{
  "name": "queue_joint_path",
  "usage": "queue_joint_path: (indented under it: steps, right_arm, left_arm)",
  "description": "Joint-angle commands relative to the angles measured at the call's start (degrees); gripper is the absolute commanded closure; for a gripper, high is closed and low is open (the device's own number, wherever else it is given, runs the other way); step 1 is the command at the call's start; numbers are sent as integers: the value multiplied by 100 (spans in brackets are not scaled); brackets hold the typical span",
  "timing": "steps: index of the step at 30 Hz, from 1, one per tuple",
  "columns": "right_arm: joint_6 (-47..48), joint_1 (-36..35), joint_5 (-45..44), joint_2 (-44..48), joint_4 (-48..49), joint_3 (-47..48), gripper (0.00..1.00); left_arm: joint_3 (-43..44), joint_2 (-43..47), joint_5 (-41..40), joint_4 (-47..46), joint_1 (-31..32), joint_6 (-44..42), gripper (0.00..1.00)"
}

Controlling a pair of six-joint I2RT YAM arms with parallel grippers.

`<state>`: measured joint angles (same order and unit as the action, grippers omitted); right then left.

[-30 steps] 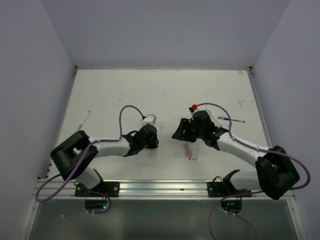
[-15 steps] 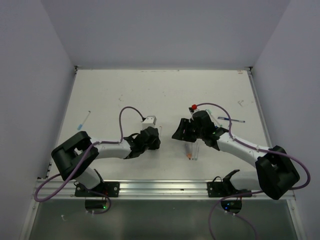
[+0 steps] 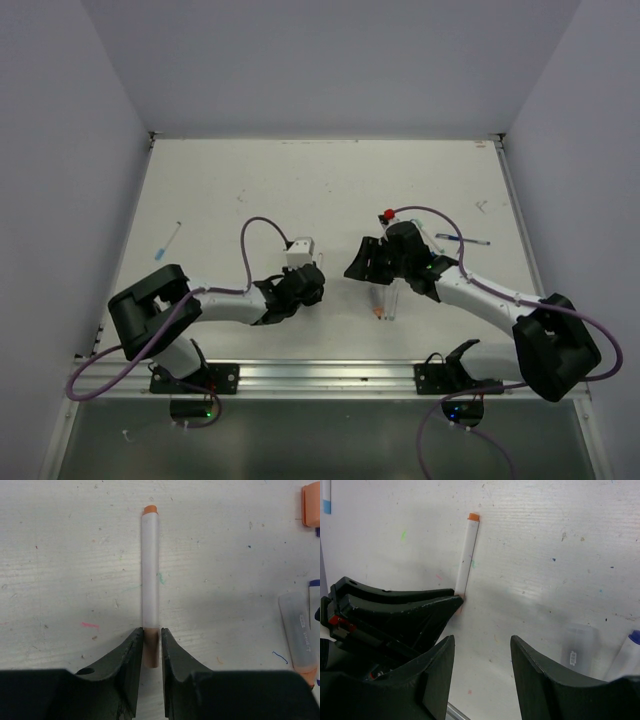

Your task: Open the pen caps

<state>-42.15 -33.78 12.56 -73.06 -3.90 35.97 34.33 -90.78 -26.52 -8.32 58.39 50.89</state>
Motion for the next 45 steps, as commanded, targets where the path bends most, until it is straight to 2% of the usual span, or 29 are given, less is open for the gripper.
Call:
queue_joint_path:
  steps: [1,8,9,12,14,20,23,32,45]
  right_arm:
    - [76,3,-69,143,39,-72,47]
    - [84,12,-78,108,47,-46,47]
    - [76,12,-78,90,47,-28,47]
    - [75,3,27,-112,109,77,47]
    - [67,12,246,-278,161,217,46]
    - [-223,3,765,-1051,609,647,44]
    - [-390,3,731,-1474,628,911,44]
    - [-715,-261,1047,-1940,1251,895,43]
    - [-1409,-832,1144,-2318,2375,464,41]
  left_arm:
    - [-541,-651,403,1921,199,263,75]
    - [-462,-827,323,2018,383,395,78]
    - [-436,-888,323,2018,401,395,80]
    - [-435,-793,341,1966,436,351,100]
    - [-427,-582,376,1983,436,299,100]
    - [-576,955,402,1957,445,131,100]
    - [-585,1614,411,2027,445,113,100]
    - [-541,2196,350,2194,454,105,100]
    - [-286,2337,297,2299,445,70,100]
